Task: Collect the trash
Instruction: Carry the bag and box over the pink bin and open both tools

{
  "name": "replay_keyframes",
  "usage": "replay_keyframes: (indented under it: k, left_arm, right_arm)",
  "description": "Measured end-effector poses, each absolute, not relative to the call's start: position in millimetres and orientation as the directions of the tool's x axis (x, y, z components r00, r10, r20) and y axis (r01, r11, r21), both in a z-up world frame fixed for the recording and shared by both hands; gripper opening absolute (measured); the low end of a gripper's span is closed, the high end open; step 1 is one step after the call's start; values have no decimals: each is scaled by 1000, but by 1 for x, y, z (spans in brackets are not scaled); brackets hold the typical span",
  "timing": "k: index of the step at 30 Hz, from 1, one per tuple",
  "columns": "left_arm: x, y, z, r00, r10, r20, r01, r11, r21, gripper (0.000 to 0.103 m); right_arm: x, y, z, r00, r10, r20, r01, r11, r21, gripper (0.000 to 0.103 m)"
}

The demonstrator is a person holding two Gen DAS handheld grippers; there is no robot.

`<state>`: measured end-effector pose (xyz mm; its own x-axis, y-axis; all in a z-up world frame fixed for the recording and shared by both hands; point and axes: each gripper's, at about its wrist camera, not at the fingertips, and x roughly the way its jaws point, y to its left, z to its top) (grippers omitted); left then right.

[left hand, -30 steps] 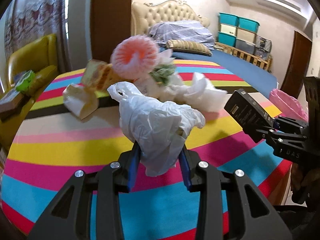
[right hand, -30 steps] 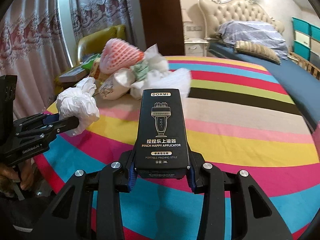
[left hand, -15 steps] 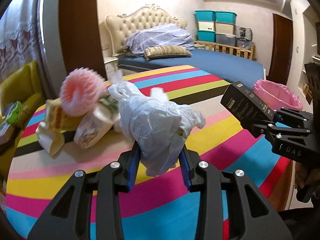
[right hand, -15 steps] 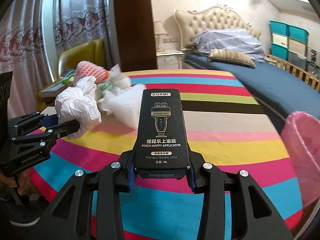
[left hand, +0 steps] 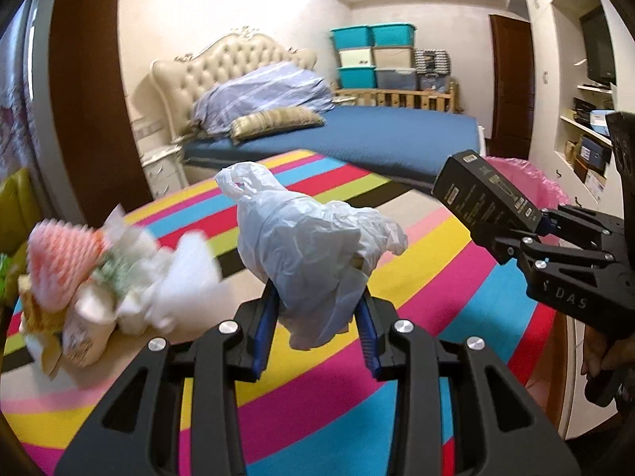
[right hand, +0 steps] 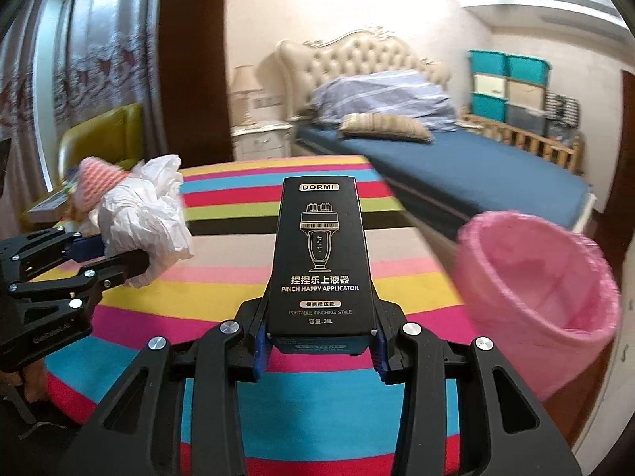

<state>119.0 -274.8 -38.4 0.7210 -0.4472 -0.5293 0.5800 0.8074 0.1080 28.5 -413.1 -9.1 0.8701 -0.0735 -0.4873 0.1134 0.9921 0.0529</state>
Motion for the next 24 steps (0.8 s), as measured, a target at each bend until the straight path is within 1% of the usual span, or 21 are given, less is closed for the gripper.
replay_keyframes:
  k: [8, 17, 24]
  left_arm:
    - [124, -343, -33, 662, -534, -526, 656, 753, 61, 36]
    - [134, -441, -29, 555, -633, -539, 754, 657, 4, 36]
    - [148, -518, -28, 456, -697, -554, 827, 561, -25, 37]
  right_arm:
    - [10, -476, -9, 861, -210, -463, 266, 962, 57, 39]
    - [2, -562, -19, 803, -348, -484, 419, 907, 44, 39]
    - [3, -619, -31, 785, -359, -506, 454, 888, 75, 39]
